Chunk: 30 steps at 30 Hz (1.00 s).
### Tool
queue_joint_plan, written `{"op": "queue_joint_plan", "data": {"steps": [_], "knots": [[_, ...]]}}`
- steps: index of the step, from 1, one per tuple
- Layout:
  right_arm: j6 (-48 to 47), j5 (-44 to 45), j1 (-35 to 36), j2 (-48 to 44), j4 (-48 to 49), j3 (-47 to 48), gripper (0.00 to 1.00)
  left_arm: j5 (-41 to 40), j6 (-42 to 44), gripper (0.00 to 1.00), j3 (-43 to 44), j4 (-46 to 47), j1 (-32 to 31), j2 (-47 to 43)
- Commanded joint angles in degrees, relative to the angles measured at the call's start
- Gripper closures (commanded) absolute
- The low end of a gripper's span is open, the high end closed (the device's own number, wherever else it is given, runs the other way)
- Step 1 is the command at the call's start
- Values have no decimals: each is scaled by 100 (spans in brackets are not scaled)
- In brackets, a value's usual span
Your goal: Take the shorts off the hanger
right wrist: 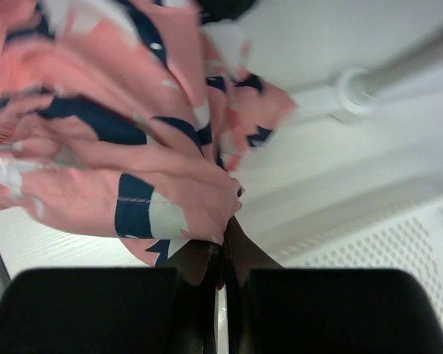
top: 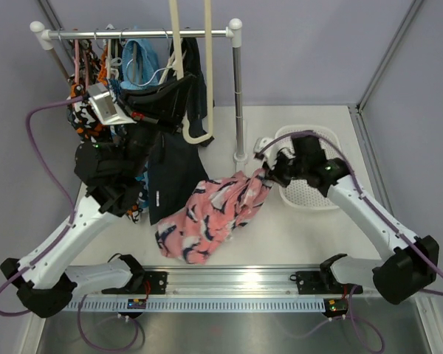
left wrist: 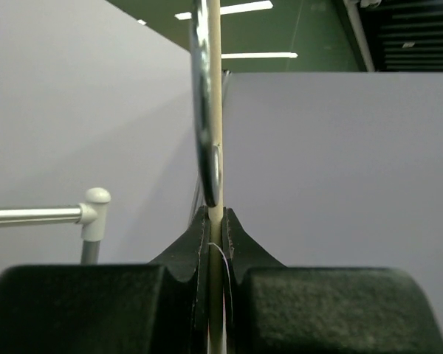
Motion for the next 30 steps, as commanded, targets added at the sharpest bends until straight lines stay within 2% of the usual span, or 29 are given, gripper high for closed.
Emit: {"op": "queue_joint_plan", "data": {"steps": [1,4,7,11,14,17,21,25,26,28,30], "knots": [[787,-1257,-1248,-536,442,791,100,-293,627,100,195,-703,-33,-653],[1218,-1332,-1586,-598,688,1248,100,-443,856,100,-77,-1101,-33,-989],[1710,-1331,-1595,-546,969,1714,100,-557,971,100,-226,-1602,-33,-1305],[2316,-1822,-1587,-230,1013,2154,100,-820,1164,100,-174,-2331,-33,-1482],[2406,-2271,-1508,-80,970,2076,100,-978,1244,100,-157,-2745,-33,-1508],[2213,-2263,-1297,-123,1004,1707,100,-1066,1209,100,-113,-3070,-33,-1482],[2151,-1931,-832,-168,1189,1320,100,-1242,1156,100,36,-3343,-33,-1342],[2003,-1218,-515,252,1225,1144,100,-1462,920,100,256,-3676,-33,-1061],[1889,-1130,-480,359,1033,1056,97,-1567,875,100,335,-3921,-33,-999],[1599,-1085,-470,561,647,968,84,-1664,691,100,572,-4151,-33,-763],[1422,-998,-470,588,321,933,53,-1752,507,100,782,-4511,-33,-595]]}}
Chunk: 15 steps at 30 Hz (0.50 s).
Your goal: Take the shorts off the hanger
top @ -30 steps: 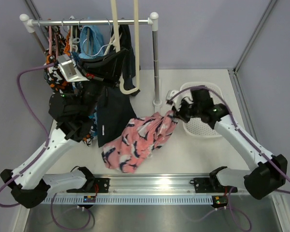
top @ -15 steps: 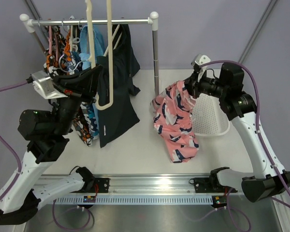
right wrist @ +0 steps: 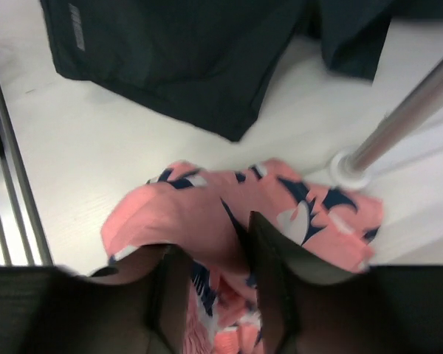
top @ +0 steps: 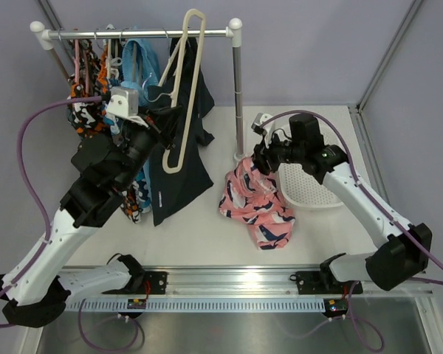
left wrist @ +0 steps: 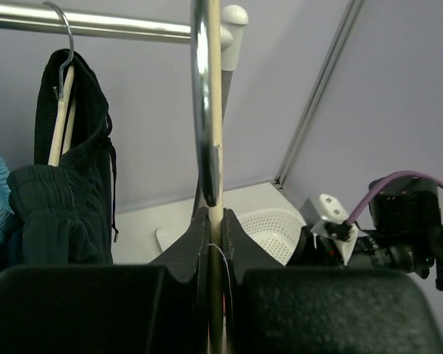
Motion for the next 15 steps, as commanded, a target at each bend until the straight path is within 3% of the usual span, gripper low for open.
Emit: {"op": "queue_joint_plan", "data": {"steps": [1,2,8,15], "knots": [[-493,423,21,5,-688,-90,37,-458,-366,100,545,-453,-33,232],[-493,519,13,-109,-751,-108,1,-511,-410,100,598,-593,-33,380],[-221,345,-435,-1252,-1049,128,0,-670,-612,100,1064,-875,-33,821],[121,204,-673,-1990,-1182,-142,1,-556,-912,100,1250,-2193,-33,708]]}}
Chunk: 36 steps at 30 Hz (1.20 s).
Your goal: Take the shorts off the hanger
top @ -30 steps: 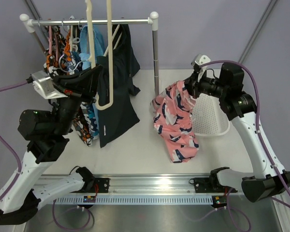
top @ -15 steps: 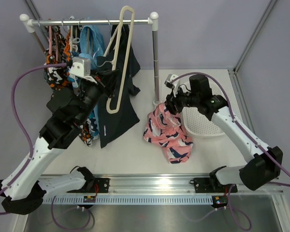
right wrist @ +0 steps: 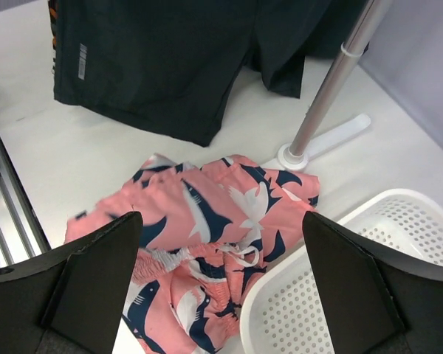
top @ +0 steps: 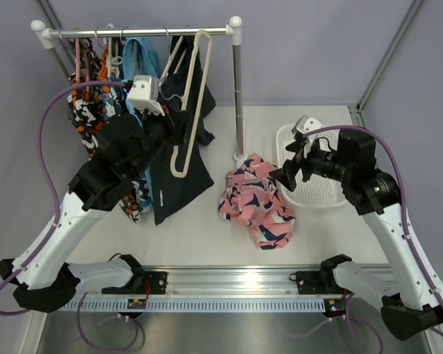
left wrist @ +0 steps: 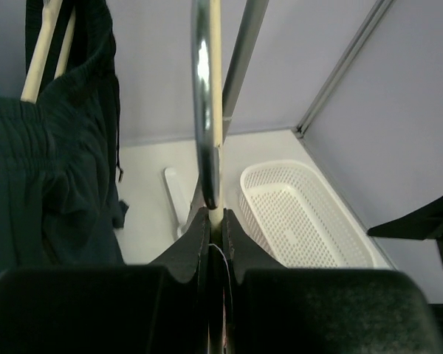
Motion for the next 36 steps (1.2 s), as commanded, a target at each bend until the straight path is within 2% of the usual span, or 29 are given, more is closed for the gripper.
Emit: {"op": "queue_joint_plan", "data": {"steps": [1,6,9,20,22,26,36], "knots": [[222,-131,-81,-248,-92,-169,1,-93,-201,100,100,-783,-22,-403],[574,-350,-98,-513,199,-530,1,-49,-193,100,336,-1549,-22,-492],[635,-359,-133,-592,261,-591,1,-84,-44,100,808,-1971,-22,-133],[697,-464,-484,-1233,313,-863,0,39,449,100,3358,-2833,180,2414],[741,-578,-590,-1401,445,-1030,1,136,449,100,3945,-2991,277,2723],[881,-947,-810,-1638,621,-1303,1,154,563,100,4580,-3045,347,3252],[864,-1229,-951,-1744,744,-1708,0,13,844,100,4212,-2122,391,2962]]}}
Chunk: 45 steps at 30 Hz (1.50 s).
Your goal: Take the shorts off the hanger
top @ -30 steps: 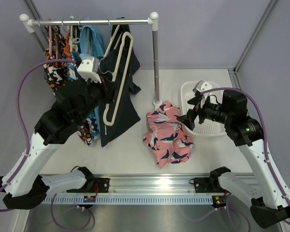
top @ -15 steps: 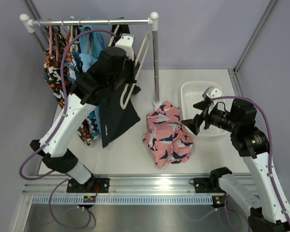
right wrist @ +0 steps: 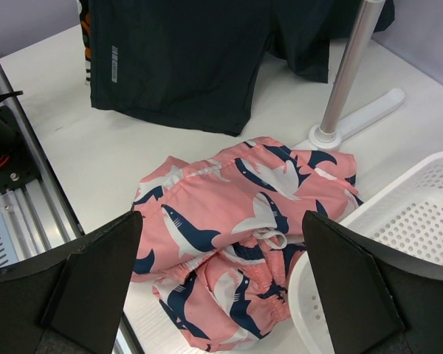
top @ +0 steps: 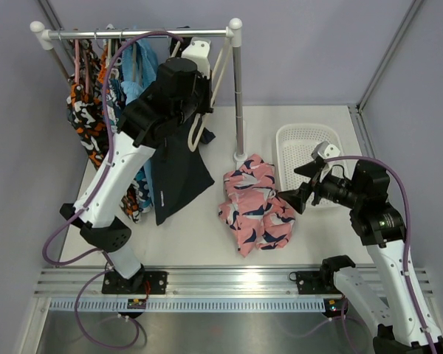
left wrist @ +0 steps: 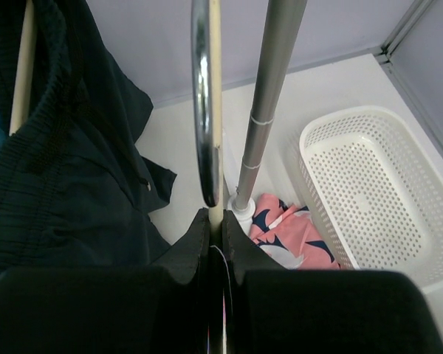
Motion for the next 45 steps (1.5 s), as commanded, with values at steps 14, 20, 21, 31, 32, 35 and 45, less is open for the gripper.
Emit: {"op": "queue_joint_plan", "data": {"steps": [14,20,21,31,32,35,45], "knots": [[115,-428,-46,-156,257,-108,1,402,263,100,426,1131,509,112],[106,-437,-46,-164,231,-108,0,622,307,100,479,1473,650,182],[106,-446,-46,-164,239,-108,1,666,299,100,505,1491,693,191],[106,-516,-37,-200,239,-135,1,903,211,100,812,1764,931,613],[106,-507,-46,-200,239,-135,1,912,193,100,813,1790,966,648],[106,-507,-37,-226,248,-143,1,947,140,100,848,1887,1010,762],[88,-542,-37,-235,248,-187,1,921,70,100,919,1922,1098,1061]]}}
